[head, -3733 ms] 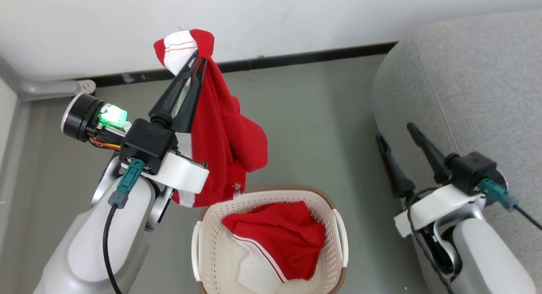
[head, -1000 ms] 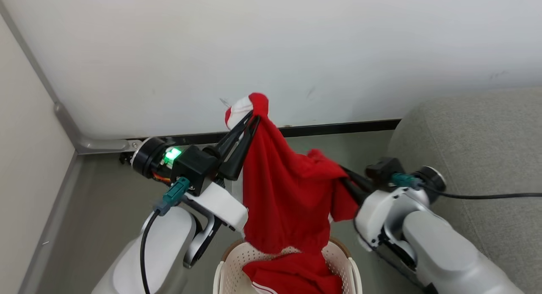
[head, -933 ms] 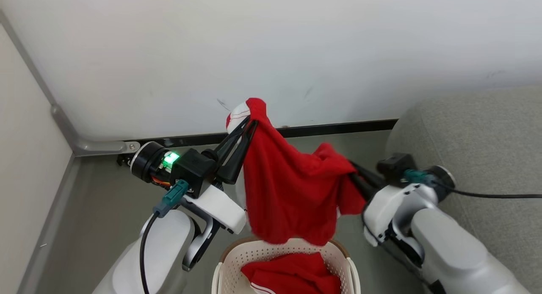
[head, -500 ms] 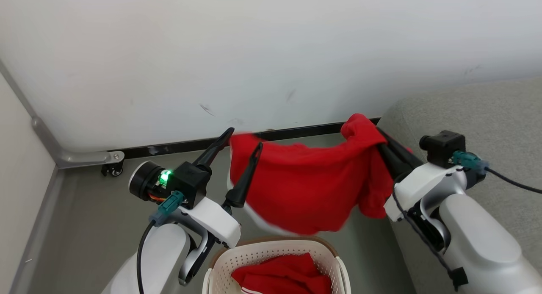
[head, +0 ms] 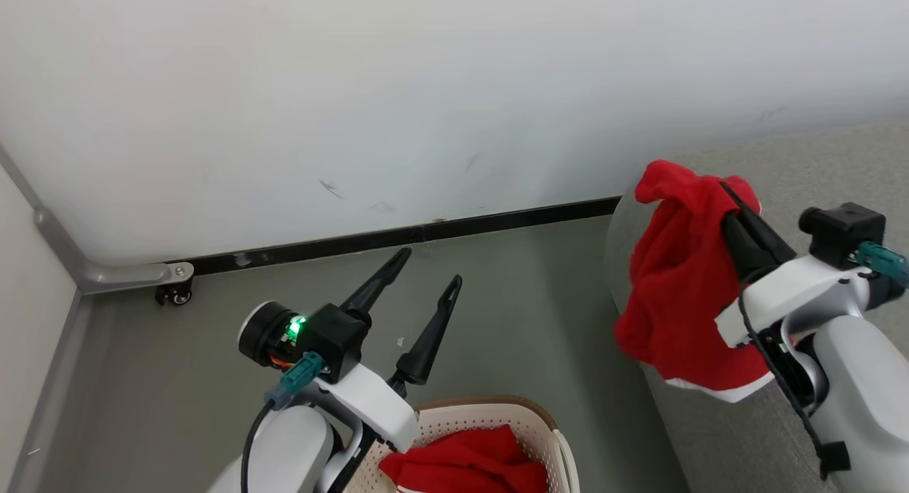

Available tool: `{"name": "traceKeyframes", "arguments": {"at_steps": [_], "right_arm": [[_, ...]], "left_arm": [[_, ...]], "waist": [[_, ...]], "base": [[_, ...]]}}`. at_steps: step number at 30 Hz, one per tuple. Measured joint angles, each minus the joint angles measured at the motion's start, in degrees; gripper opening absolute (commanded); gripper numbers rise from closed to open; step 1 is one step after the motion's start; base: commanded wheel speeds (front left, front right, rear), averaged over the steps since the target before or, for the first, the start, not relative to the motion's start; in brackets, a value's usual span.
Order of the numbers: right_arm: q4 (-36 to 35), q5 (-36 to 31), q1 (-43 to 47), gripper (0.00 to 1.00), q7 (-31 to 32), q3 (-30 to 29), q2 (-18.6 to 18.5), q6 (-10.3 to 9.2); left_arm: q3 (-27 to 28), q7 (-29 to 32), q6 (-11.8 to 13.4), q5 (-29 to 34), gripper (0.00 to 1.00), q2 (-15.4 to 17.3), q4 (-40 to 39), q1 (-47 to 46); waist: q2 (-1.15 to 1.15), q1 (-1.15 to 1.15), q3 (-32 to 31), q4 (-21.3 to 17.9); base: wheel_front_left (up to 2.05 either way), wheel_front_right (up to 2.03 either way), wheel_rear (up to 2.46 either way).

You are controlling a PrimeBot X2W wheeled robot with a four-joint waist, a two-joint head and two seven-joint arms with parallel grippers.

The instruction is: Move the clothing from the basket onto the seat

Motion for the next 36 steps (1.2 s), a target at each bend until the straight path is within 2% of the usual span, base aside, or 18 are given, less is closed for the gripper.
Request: {"name": "traceKeyframes", "arguments": {"at_steps": [16, 25, 36], "right_arm": [[-4.4, -2.2, 5.3, 0.0, -0.1, -7.9, -1.3, 0.0], [-6.9, -3.5, 8.6, 0.0, -0.1, -11.0, -1.3, 0.0], [-9.0, -4.5, 11.5, 0.0, -0.1, -13.0, -1.1, 0.0]], "left_arm": [[-3.6, -0.6, -1.5, -0.6, 1.0, -1.4, -1.7, 3.2], [-5.7, -0.6, -2.5, -1.1, 1.0, -1.7, -1.8, 4.4], [-6.3, -1.0, -2.5, -1.5, 1.0, -1.8, -1.8, 4.6]], "waist": [[0.0, 0.0, 0.0, -3.0], [0.0, 0.0, 0.0, -5.8], [0.0, 0.0, 0.3, -9.8]], "base": [[0.0, 0.0, 0.0], [0.0, 0.0, 0.0], [0.0, 0.0, 0.0]]}}
